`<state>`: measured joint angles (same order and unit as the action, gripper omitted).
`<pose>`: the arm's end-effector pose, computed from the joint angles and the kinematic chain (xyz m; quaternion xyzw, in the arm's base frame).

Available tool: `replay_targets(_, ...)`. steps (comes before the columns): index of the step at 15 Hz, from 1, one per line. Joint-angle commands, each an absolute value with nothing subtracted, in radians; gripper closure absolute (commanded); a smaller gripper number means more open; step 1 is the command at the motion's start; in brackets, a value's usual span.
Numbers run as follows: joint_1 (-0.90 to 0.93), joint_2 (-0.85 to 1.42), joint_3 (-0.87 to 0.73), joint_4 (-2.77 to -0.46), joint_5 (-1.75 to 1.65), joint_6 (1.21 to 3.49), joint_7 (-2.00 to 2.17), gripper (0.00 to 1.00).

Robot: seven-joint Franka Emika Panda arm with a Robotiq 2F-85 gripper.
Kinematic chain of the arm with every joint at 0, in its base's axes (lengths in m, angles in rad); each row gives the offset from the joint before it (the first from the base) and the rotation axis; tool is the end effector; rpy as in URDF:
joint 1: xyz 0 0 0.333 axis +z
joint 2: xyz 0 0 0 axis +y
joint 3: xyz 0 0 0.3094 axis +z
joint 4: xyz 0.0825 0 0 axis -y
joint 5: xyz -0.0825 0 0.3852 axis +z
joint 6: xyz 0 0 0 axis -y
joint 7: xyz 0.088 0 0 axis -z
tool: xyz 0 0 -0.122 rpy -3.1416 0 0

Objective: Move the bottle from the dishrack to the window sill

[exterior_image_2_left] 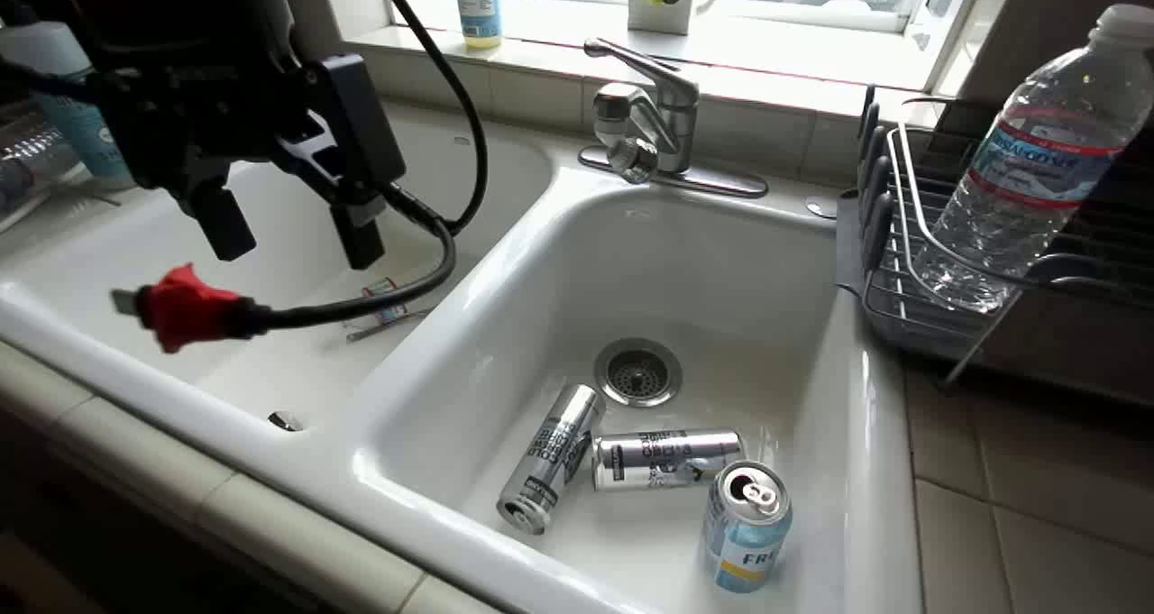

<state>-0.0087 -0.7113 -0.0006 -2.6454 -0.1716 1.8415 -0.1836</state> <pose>0.3266 -0.0191 0.4331 0.9892 0.1133 -0.0537 0.0764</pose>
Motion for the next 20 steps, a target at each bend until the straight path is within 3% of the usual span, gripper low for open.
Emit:
replay_targets(1,0.005,-0.711,-0.012,-2.644,-0.179,1.838,-0.176,0.00)
replay_targets(11,-0.051,-0.720,-0.055,-2.562,-0.183,1.844,-0.130,0.00)
replay_targets(20,-0.191,-0.532,-0.123,-2.221,-0.171,1.935,0.089,0.00)
